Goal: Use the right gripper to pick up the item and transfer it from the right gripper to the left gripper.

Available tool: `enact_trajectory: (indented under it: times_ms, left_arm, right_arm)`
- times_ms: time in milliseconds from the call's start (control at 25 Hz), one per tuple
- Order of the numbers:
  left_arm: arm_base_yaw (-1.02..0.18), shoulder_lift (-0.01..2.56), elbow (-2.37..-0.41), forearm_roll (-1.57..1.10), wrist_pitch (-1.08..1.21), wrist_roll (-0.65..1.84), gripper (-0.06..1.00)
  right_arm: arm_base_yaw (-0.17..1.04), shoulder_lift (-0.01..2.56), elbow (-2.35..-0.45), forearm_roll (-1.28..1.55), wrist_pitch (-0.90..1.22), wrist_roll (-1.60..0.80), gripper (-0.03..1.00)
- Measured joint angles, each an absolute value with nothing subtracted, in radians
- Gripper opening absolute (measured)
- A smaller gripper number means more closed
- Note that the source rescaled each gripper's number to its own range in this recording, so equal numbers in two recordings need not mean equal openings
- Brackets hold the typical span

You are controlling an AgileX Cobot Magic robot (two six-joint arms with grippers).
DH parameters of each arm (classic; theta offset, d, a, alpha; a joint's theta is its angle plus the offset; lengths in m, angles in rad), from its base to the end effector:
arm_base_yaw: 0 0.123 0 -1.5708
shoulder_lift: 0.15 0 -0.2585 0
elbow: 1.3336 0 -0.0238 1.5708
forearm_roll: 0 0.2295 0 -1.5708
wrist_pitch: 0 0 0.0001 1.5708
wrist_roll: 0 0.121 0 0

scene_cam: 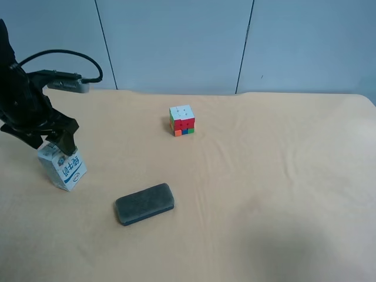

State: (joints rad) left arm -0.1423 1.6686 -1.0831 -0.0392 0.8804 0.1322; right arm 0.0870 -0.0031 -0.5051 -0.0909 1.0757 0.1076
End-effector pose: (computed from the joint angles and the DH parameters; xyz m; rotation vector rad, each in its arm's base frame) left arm 0.2959 -0.0461 0.1661 0.3713 2.9258 -0.0496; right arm 0.0287 -0.0072 0.2536 0.0266 2.0476 0.0124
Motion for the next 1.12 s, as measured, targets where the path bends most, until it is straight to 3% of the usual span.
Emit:
enact_trajectory:
  times_ms: [80,240,360,1120]
  left_arm:
    - [-0.142,1.645,-1.117,-0.039,0.926,0.132,0.68]
    - [-0.142,1.576,-1.174,-0.039,1.019,0.132,0.83]
    - [-0.142,1.499,-1.207,-0.039,1.073,0.132,0.88]
    - [-0.142,0.647,-1.231,-0.036,1.215,0.125,0.89]
  right_arm:
    - [0.087,-0.003,-0.505,-0.091,1.076,0.108,0.79]
    - [0.087,-0.003,-0.505,-0.091,1.076,0.108,0.79]
    - [0.087,-0.003,-0.505,-0.091,1.076,0.108,0.79]
    - [0.087,-0.003,-0.505,-0.091,1.076,0.108,0.79]
